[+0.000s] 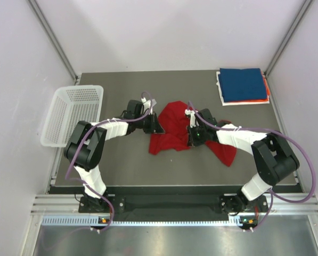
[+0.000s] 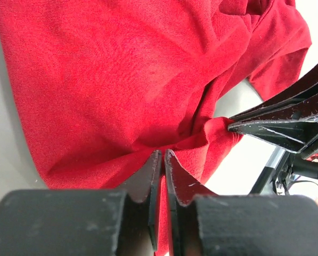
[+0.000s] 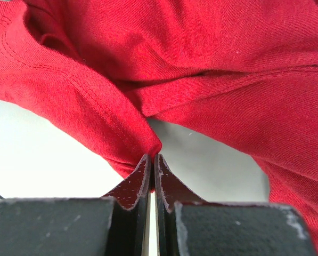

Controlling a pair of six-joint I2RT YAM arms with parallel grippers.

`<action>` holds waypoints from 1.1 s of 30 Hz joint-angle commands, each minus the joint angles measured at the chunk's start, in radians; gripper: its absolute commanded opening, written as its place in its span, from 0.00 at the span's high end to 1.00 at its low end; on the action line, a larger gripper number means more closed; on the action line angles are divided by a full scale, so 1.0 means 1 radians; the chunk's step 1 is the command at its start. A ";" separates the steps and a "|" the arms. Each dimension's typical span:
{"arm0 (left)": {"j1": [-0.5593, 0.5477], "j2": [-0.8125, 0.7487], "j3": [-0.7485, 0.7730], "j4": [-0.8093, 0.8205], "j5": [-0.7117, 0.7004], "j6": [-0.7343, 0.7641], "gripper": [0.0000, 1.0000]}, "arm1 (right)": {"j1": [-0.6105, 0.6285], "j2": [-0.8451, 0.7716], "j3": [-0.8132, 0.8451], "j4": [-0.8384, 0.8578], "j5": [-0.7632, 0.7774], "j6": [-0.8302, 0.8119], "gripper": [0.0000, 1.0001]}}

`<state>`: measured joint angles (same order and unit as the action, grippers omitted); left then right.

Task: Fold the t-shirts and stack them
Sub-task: Flatten the tshirt out

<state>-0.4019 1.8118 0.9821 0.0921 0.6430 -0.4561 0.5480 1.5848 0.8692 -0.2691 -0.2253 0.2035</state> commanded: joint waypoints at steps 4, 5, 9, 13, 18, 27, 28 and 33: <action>-0.003 -0.009 -0.005 0.041 0.012 0.016 0.77 | 0.009 -0.052 0.002 0.027 0.001 0.005 1.00; -0.003 -0.006 -0.005 0.038 0.011 0.017 0.73 | 0.009 -0.052 0.002 0.030 0.000 0.007 1.00; -0.003 0.001 -0.008 0.034 0.006 0.025 0.67 | 0.009 -0.055 -0.001 0.028 -0.003 0.007 1.00; -0.005 0.001 -0.013 0.044 0.011 0.023 0.67 | 0.009 -0.060 0.004 0.025 -0.005 0.007 1.00; -0.006 0.007 -0.011 0.026 -0.014 0.039 0.67 | 0.007 -0.063 0.008 0.028 -0.011 0.007 1.00; -0.009 0.007 -0.013 0.009 -0.022 0.059 0.67 | 0.007 -0.063 0.008 0.024 -0.009 0.002 1.00; -0.009 0.007 -0.016 0.009 -0.022 0.062 0.67 | 0.009 -0.062 0.008 0.022 -0.011 -0.001 1.00; -0.009 0.000 -0.033 0.027 -0.011 0.062 0.67 | 0.009 -0.063 0.011 0.021 -0.009 0.001 1.00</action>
<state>-0.4076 1.8118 0.9661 0.0906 0.6189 -0.4183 0.5480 1.5639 0.8692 -0.2695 -0.2298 0.2058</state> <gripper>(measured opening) 0.330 0.011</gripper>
